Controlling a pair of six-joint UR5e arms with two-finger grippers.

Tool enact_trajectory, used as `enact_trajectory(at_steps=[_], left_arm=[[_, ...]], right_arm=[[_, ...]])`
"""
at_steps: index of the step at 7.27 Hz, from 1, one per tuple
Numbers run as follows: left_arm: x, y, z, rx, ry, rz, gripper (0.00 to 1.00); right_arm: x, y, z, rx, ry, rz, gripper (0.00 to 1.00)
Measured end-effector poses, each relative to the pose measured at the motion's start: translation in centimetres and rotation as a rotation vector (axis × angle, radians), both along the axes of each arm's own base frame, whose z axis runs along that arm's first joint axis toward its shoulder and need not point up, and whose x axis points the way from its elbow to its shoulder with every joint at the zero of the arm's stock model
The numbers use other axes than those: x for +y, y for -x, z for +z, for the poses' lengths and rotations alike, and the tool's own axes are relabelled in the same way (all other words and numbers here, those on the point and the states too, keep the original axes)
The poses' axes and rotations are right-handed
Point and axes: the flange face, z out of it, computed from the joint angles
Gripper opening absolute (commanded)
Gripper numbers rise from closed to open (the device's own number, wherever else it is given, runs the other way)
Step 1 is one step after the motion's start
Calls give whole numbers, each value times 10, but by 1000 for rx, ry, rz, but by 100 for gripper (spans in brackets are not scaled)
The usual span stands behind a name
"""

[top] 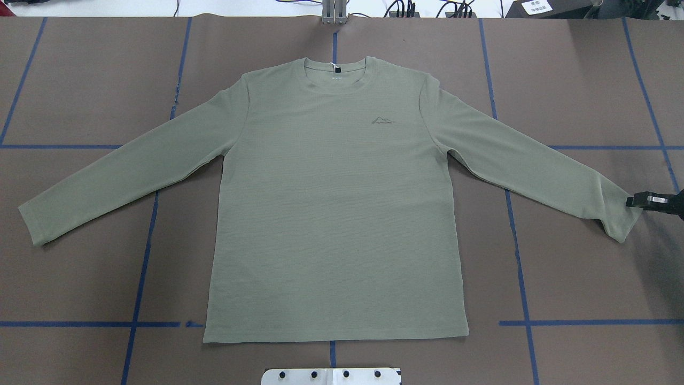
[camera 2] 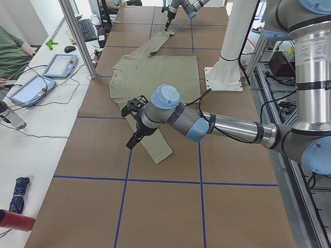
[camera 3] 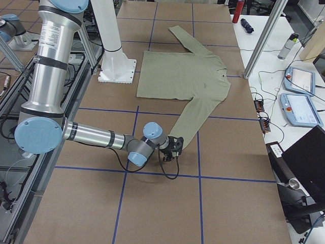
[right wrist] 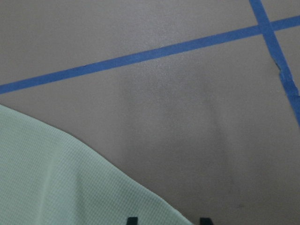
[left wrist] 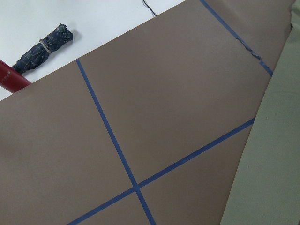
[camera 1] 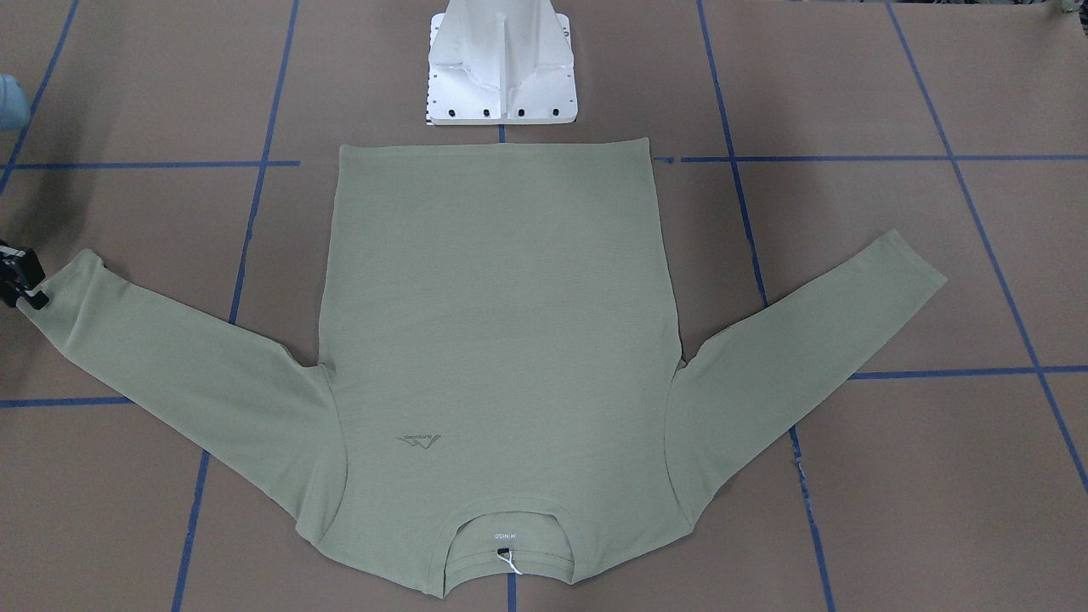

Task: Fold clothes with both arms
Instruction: 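Lower the right gripper and grasp the cuff of the nearby sleeve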

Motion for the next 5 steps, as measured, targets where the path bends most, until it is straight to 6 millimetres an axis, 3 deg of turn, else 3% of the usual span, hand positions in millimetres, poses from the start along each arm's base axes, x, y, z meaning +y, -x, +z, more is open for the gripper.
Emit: enact_trajectory(at_steps=[3,5], left_arm=[[-1,0,-1,1,-1,0,100],[-1,0,-2,1,-3,-1,100]], right_arm=[[-4,2,-20,-15,-34,-1,0],[-14,-1,-61,-39,-36,0,0]])
